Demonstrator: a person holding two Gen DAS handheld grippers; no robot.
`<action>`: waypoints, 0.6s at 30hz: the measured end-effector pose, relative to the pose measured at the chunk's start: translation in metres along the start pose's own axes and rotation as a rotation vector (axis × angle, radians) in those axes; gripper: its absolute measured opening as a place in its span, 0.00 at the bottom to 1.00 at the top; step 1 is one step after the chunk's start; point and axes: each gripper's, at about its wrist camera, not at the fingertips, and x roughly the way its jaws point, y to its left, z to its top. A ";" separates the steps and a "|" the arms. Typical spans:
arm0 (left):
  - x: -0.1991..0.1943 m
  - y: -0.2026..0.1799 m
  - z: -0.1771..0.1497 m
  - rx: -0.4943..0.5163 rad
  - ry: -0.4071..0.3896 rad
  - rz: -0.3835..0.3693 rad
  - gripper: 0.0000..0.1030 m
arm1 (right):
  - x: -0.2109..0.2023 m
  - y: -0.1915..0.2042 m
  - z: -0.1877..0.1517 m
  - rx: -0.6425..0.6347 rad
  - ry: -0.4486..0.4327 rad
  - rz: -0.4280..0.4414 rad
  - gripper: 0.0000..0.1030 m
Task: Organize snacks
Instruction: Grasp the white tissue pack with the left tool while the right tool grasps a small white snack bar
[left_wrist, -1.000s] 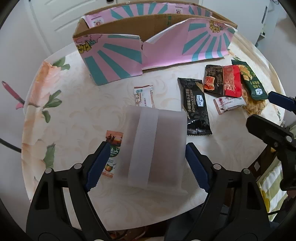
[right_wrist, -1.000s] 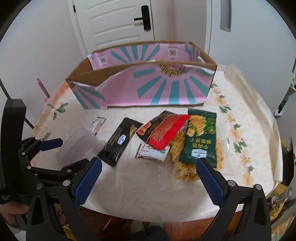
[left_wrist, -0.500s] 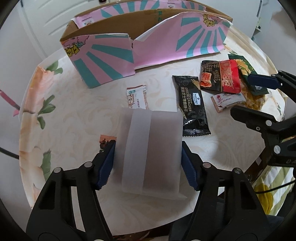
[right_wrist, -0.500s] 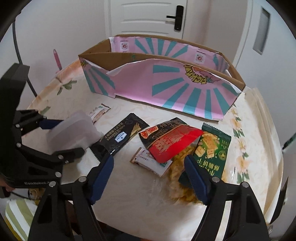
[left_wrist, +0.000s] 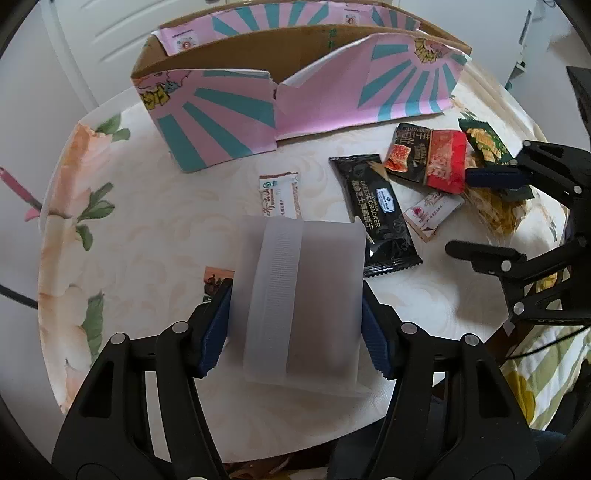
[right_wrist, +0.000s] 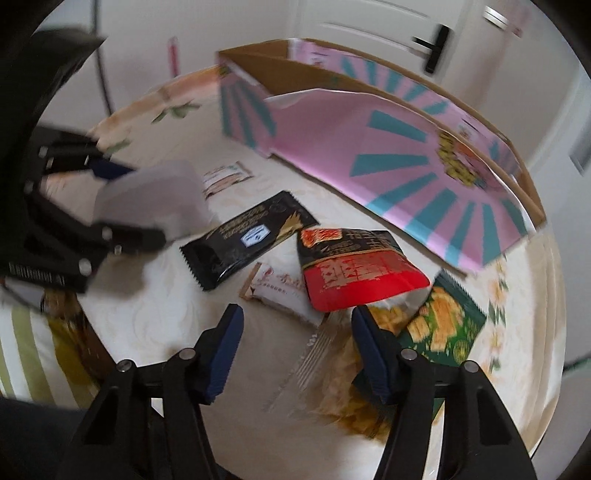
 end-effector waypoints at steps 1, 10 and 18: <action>-0.001 0.001 0.000 -0.005 -0.002 0.002 0.59 | 0.001 0.000 0.001 -0.030 0.003 0.010 0.55; -0.010 0.006 0.004 -0.061 -0.010 0.003 0.58 | 0.015 -0.005 0.013 -0.234 0.040 0.159 0.48; -0.020 0.007 0.008 -0.103 -0.024 0.010 0.58 | 0.028 -0.014 0.031 -0.406 0.112 0.326 0.42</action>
